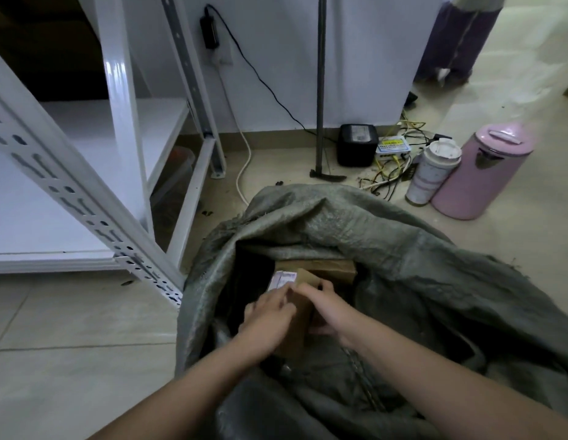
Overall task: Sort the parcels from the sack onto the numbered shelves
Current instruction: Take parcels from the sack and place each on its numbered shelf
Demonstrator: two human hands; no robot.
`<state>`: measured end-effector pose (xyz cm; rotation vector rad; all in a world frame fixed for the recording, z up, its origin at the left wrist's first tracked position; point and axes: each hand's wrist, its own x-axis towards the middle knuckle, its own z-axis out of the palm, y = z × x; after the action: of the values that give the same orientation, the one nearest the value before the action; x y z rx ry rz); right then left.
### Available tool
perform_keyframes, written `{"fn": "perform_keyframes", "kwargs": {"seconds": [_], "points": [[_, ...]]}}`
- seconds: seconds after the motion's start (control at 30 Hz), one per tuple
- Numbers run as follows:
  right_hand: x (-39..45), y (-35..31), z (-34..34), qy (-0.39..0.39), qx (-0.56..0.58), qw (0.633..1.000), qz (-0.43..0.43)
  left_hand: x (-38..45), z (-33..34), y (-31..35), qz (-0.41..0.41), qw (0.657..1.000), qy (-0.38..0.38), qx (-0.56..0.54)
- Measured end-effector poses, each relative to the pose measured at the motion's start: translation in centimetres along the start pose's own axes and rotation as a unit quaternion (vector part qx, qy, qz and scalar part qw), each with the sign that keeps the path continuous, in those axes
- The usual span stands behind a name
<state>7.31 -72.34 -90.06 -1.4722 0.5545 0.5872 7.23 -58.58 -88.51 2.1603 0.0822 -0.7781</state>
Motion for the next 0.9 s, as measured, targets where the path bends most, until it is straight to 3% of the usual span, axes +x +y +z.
{"fn": "perform_keyframes", "kwargs": {"seconds": [0.07,0.17,0.23,0.33,0.4,0.5,0.57,0.63,0.73,0.9], "points": [[-1.1,1.2,-1.7,0.027,0.053,0.998,-0.013,-1.6,1.8,0.3,0.063,0.994,0.035,0.082],[-2.3,2.3,-4.1,0.093,0.098,0.99,-0.042,-3.1,3.6,1.4,0.173,0.983,-0.036,-0.047],[-2.6,2.6,-5.6,0.12,0.121,0.984,-0.057,-3.0,3.6,2.1,0.199,0.976,-0.017,-0.083],[-3.0,2.3,-7.4,0.112,0.208,0.968,-0.087,-2.0,3.0,2.7,0.14,0.985,0.084,-0.062],[-3.3,1.8,-7.9,0.084,0.27,0.953,-0.112,-1.9,2.7,2.6,0.068,0.983,0.042,-0.162],[-3.8,1.3,-7.8,0.009,0.318,0.938,-0.136,-2.7,3.0,2.5,0.009,0.935,-0.099,-0.34],[-3.8,1.4,-7.4,-0.028,0.317,0.939,-0.134,-2.7,3.4,2.2,0.035,0.925,-0.07,-0.371],[-3.7,1.5,-7.4,-0.028,0.304,0.945,-0.118,-2.6,2.8,2.2,0.083,0.933,-0.009,-0.349],[-3.5,1.7,-7.7,-0.02,0.289,0.952,-0.095,-2.6,1.0,2.2,0.193,0.954,0.051,-0.223],[-2.9,0.9,-6.9,0.085,0.193,0.966,-0.148,-2.5,-0.5,2.3,0.302,0.939,0.16,-0.025]]}}
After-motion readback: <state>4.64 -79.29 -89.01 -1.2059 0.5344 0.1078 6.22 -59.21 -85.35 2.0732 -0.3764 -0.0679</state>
